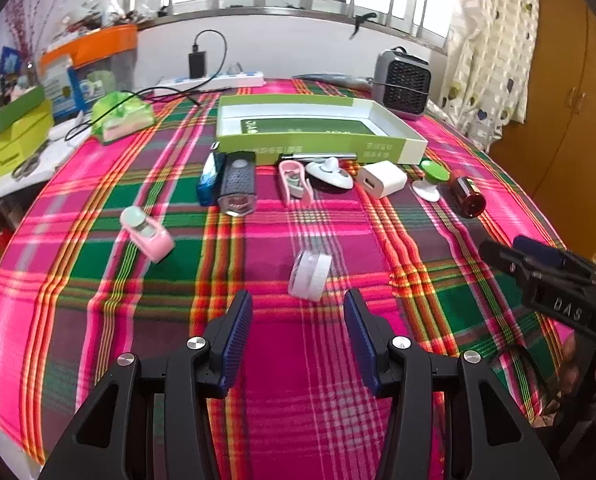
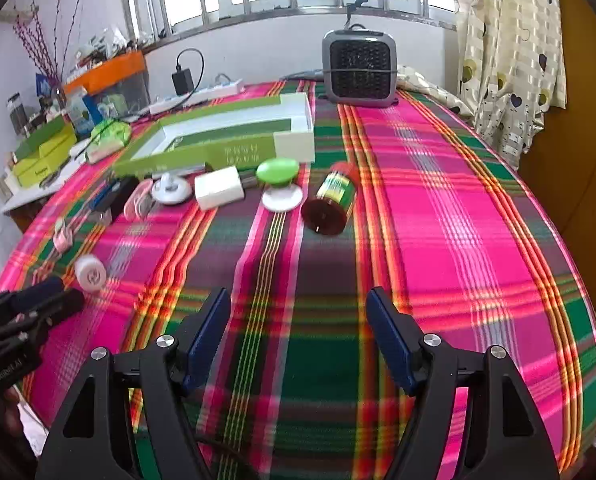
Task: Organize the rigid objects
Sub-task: 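Grasp the white round cap with the left tool while the right tool grasps the brown jar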
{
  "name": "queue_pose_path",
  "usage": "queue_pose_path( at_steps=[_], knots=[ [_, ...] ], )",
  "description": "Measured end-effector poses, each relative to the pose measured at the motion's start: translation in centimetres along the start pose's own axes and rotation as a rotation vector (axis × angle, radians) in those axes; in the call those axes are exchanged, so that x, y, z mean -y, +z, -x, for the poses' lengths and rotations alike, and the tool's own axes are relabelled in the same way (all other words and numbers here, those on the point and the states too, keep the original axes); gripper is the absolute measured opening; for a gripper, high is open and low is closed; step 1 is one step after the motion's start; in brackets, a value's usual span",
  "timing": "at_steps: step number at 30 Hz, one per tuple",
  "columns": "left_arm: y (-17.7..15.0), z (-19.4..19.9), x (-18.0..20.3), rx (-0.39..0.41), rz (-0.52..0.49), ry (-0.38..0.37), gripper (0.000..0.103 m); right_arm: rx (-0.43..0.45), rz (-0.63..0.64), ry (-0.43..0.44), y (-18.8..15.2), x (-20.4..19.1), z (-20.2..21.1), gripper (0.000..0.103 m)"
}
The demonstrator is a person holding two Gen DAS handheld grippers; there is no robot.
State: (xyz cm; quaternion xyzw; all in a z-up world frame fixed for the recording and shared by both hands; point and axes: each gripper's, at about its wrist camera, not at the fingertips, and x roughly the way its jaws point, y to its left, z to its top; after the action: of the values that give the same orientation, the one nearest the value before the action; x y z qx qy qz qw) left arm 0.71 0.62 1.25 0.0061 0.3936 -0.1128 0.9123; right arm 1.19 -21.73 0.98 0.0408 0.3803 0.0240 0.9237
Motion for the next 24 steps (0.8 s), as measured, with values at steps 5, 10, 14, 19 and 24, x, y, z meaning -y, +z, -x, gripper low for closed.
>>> queue_pose_path(
  at_steps=[5,10,14,19,24],
  knots=[
    [0.9,-1.0,0.3,-0.016,-0.020,0.015,0.046,-0.006,-0.015,-0.006,1.6,1.0,-0.9,0.071],
    [1.3,-1.6,0.0,-0.029,-0.017,0.016,0.046,-0.039,-0.031,-0.024,3.2,1.7,-2.4,0.071],
    [1.3,-2.2,-0.1,-0.046,-0.012,0.004,0.046,-0.062,-0.057,-0.006,4.0,2.2,-3.5,0.071],
    [1.5,-2.5,0.1,-0.044,-0.022,0.013,0.046,-0.091,-0.068,-0.004,4.9,2.4,-4.7,0.071],
    [1.6,-2.7,0.0,-0.043,-0.013,0.011,0.046,-0.095,-0.075,-0.010,5.5,2.5,-5.3,0.071]
  ],
)
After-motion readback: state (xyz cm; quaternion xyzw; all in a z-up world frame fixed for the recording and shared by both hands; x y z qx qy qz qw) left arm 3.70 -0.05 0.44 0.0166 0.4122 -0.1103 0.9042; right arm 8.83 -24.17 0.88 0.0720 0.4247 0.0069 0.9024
